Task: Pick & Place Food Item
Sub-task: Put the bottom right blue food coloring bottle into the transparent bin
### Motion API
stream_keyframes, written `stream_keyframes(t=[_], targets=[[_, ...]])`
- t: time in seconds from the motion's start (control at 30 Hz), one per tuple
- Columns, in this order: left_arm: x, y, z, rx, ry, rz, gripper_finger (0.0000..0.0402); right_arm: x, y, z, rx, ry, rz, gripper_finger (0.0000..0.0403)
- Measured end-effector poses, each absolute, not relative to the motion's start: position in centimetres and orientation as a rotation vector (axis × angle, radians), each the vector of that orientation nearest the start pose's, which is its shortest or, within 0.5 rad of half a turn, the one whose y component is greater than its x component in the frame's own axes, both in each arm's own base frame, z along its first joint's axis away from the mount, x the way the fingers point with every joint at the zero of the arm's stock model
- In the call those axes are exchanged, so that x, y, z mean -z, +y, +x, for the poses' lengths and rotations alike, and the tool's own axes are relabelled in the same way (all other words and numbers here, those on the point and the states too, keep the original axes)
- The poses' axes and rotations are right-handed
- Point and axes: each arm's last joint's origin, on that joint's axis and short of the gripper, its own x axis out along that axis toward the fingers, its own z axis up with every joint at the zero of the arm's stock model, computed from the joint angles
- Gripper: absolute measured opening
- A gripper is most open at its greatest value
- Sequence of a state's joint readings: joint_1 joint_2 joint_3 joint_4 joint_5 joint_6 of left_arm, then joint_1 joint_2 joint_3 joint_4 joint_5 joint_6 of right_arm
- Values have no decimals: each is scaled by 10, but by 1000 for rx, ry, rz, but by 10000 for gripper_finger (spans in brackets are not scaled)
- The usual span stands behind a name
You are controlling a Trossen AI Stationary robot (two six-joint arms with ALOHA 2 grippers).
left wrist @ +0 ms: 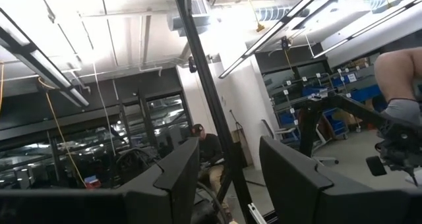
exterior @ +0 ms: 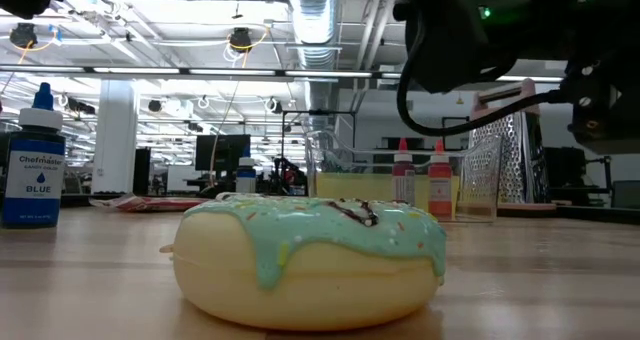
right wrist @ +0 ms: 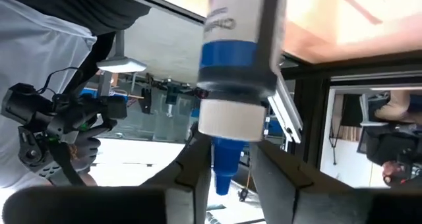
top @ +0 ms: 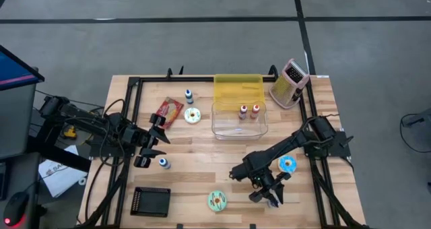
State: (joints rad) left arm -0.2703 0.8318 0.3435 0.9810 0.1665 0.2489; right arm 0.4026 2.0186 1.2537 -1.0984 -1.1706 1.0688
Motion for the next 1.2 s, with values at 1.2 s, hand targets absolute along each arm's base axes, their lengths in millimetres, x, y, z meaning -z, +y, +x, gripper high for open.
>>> stream_keyframes(t=[1.2], targets=[[-281,-51,165,366,-529,215,154,-164,81,370,-84,1652,865,225]])
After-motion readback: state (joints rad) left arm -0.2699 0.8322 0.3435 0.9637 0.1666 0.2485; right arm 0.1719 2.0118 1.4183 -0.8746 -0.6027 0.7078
